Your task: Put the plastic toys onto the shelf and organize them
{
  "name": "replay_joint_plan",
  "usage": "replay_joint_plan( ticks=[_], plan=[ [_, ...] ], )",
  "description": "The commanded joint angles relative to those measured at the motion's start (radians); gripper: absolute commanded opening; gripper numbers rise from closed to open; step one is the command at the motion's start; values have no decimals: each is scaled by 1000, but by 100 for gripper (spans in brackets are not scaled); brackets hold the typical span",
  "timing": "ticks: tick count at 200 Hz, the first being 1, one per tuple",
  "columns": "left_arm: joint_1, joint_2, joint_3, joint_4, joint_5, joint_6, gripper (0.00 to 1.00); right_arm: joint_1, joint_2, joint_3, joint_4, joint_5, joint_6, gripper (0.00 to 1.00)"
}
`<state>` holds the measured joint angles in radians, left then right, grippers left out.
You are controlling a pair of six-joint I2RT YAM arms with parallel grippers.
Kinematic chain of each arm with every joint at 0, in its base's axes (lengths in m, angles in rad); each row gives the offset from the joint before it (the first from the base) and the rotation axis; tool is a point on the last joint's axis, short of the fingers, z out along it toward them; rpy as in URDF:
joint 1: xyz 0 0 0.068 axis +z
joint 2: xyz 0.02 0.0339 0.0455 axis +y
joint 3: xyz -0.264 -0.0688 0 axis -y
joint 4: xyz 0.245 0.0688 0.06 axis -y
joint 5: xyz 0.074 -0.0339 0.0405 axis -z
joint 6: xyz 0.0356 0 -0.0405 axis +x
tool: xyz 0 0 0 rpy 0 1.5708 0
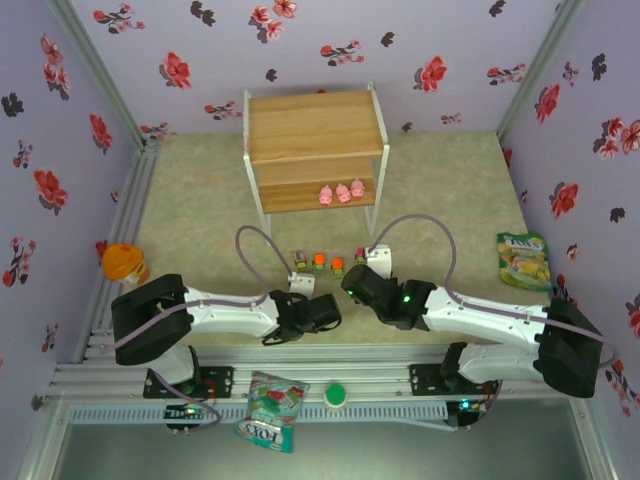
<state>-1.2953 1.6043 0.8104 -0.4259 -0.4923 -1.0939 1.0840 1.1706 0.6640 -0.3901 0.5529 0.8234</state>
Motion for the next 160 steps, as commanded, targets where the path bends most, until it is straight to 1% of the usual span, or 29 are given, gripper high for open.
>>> replay_joint_plan(
  ticks=[1,34,116,122,135,160],
  plan=[
    [9,18,13,-1,5,-14,50,-9,-11,-10,-12,21,19,47],
    [13,20,12,2,11,-15,48,-13,-7,-14,-6,16,19,47],
    [18,33,9,15,35,-15,48,-19,-6,-16,-2,13,16,46],
    [18,33,9,14,35,-15,48,-18,-6,-17,-2,12,16,46],
    [18,33,10,13,37,-15,43,-19,-8,-17,-2,13,16,46],
    [18,31,10,10,37,-15,43,-18,-7,-17,1,13,14,46]
  ],
)
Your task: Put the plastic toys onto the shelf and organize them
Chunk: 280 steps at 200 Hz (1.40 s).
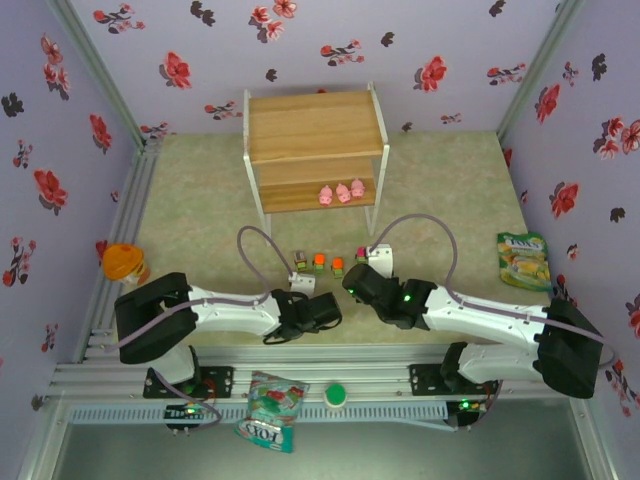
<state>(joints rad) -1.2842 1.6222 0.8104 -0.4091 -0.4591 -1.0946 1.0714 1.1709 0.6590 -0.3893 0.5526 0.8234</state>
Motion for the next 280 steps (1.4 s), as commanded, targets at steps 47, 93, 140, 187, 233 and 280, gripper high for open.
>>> replay_joint_plan(
  ticks=[47,93,140,187,233,280],
  plan=[
    [6,6,13,-8,-3,-2,43,-9,-4,-4,2,11,5,46],
    [8,-18,15,-22,-23,9,39,-13,1,7,1,9,-3,45],
    [8,-22,21,-33,-27,14,36,-17,3,11,-3,4,-7,45],
    [8,-40,24,-46,-44,22,35,-18,-2,16,-7,7,-11,45],
    [7,-48,26,-59,-51,21,35,-19,-5,8,-3,5,-4,45],
    [7,-59,26,-66,-58,25,35,-18,-16,-5,-3,7,0,45]
  ],
)
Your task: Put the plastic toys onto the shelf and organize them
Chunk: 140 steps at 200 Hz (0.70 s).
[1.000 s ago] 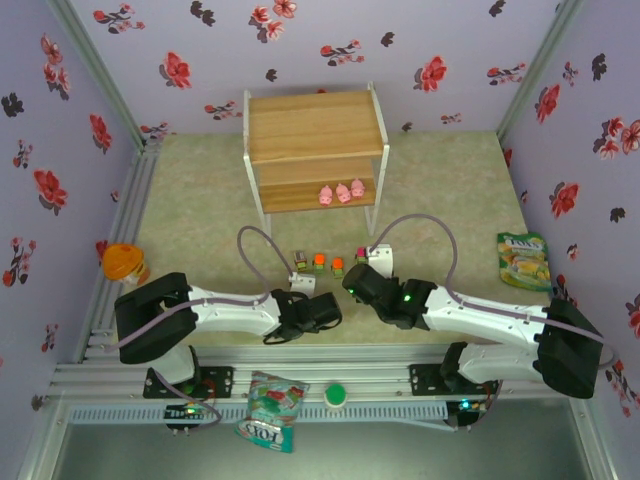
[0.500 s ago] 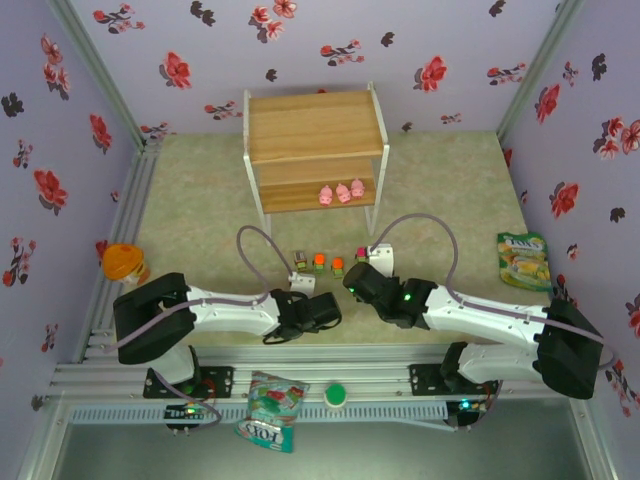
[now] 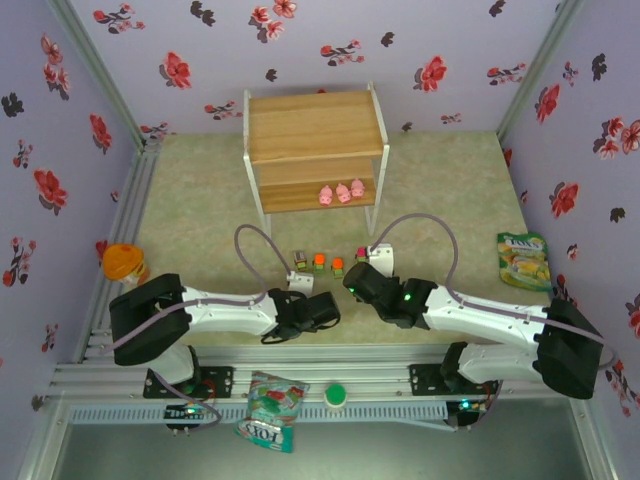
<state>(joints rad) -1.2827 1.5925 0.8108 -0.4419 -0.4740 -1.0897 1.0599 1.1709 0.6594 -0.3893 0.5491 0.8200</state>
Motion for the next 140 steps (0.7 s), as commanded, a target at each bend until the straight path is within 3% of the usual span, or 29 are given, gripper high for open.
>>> replay_joint_plan(
  ticks=[1,68,140],
  plan=[
    [6,-29,27,-34,-43,21,35,-6,-17,-5,-2,10,4,45],
    [15,-75,72,-74,-75,63,35,-7,-31,-8,-2,12,-1,45],
    [96,-142,111,-72,-77,182,35,-8,-36,-15,2,15,9,45]
  ],
)
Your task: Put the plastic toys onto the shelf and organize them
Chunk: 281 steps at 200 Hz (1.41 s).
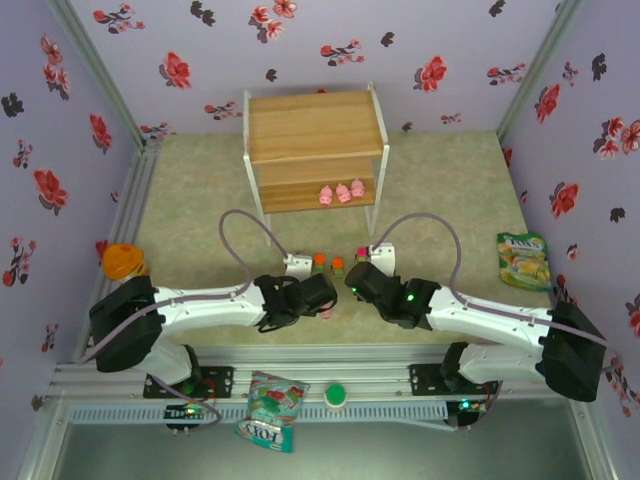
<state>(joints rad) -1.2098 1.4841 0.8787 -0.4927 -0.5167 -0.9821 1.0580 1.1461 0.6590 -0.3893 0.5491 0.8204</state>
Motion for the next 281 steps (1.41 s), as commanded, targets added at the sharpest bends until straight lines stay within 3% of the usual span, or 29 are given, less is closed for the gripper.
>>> replay_joint_plan(
  ticks=[1,201,281],
  plan=[
    [24,-33,45,-21,-36,76,35,-7,-11,-15,2,15,10,45],
    [231,102,410,19,-51,435,36,-13,21,-17,28,5,11,45],
    [310,158,504,31,-49,488,37,-28,45,3,34,-12,-7,45]
  ],
)
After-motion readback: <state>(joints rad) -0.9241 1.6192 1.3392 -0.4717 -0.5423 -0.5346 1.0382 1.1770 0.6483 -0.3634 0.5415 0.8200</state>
